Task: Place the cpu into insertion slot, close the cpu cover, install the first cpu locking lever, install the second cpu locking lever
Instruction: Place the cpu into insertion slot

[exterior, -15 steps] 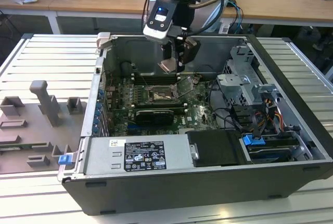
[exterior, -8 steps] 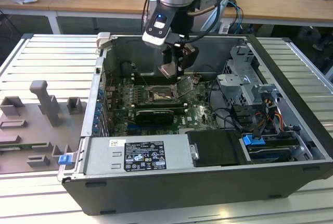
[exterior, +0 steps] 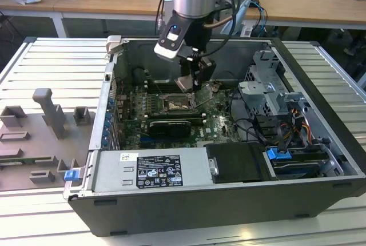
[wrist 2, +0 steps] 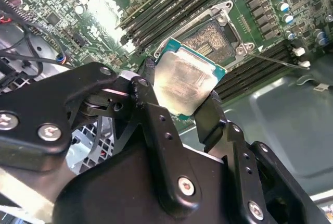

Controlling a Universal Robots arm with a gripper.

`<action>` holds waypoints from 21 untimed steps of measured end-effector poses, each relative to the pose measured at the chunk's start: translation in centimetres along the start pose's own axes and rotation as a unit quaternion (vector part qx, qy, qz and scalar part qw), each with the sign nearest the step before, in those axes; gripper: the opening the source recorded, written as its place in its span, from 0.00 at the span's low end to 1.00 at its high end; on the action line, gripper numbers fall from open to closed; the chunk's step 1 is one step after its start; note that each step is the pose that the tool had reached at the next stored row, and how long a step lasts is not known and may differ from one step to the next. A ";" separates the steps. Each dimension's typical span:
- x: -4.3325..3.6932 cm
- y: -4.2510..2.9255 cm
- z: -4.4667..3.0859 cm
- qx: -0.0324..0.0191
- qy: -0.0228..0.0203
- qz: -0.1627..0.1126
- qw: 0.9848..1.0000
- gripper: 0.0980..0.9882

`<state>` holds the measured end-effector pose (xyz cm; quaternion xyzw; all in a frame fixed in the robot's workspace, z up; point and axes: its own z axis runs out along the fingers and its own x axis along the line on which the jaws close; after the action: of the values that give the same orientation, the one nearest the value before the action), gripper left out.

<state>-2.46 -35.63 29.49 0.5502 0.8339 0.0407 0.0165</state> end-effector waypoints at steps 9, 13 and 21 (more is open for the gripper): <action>0.09 -0.16 2.49 0.002 -0.007 0.091 0.996 0.50; 0.32 -0.18 3.08 0.004 -0.006 0.099 0.995 0.50; 1.51 -0.23 4.14 0.005 -0.006 0.099 0.995 0.50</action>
<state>-2.97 -34.13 25.37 0.6303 0.7754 0.0348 0.0144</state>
